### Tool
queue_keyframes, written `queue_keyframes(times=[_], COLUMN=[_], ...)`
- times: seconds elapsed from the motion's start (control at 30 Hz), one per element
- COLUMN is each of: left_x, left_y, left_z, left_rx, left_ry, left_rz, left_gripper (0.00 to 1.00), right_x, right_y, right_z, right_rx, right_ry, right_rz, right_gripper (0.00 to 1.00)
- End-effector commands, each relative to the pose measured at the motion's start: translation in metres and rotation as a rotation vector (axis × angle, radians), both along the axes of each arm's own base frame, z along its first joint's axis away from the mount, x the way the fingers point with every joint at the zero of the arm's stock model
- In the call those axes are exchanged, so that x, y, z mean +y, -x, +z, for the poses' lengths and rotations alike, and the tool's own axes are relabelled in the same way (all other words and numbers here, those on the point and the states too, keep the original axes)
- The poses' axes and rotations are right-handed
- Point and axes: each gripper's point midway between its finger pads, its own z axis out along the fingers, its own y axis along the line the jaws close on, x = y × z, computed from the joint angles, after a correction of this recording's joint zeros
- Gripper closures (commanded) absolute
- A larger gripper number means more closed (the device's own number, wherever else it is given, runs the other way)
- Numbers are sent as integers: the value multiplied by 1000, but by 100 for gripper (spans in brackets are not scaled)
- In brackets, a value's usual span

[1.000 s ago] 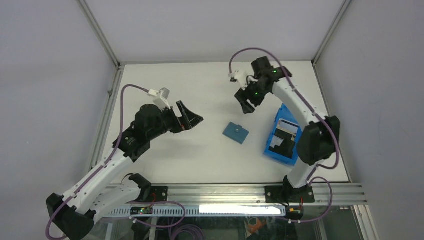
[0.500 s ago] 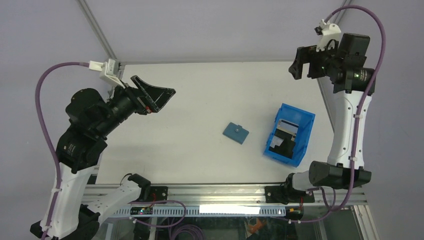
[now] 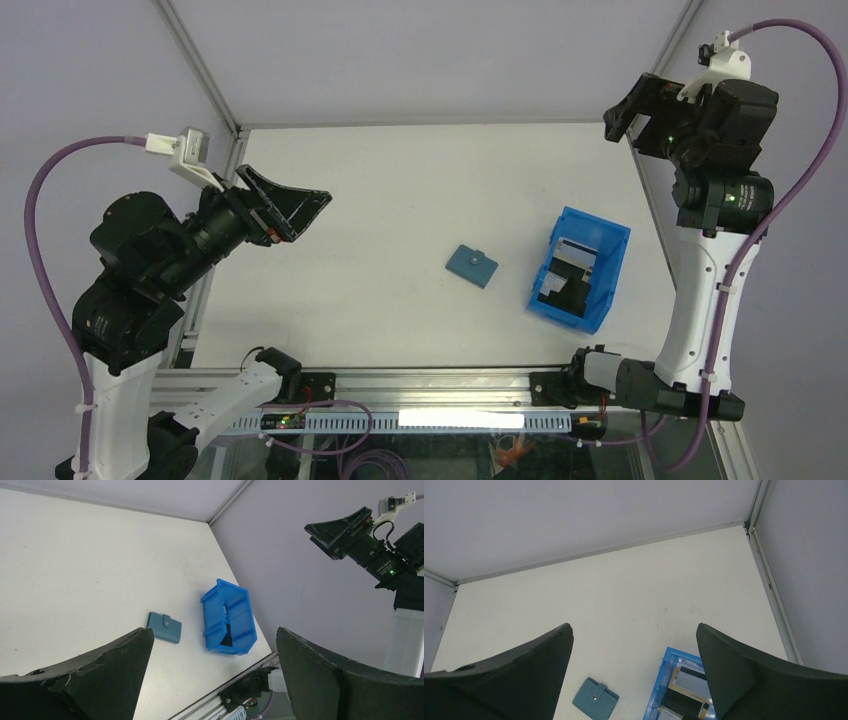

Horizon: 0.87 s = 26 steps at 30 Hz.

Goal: Put the credit cards into the card holder
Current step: Reset both arms

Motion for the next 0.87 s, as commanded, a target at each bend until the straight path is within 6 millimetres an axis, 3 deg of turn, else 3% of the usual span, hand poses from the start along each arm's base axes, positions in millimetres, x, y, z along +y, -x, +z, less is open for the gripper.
queue_keyframes(times=[0.0,0.83], left_x=[10,10], left_y=[5,-2], left_z=[7,-10], left_rx=[-30,-5], left_ry=[-7,-32], left_rz=[31,45], left_gripper=[1,1], right_x=[-5,5], right_y=[-4,-5], right_z=[12,3], right_rx=[-50,-25], right_ry=[-63,-113], right_rz=[-55,23], right_gripper=[2,2])
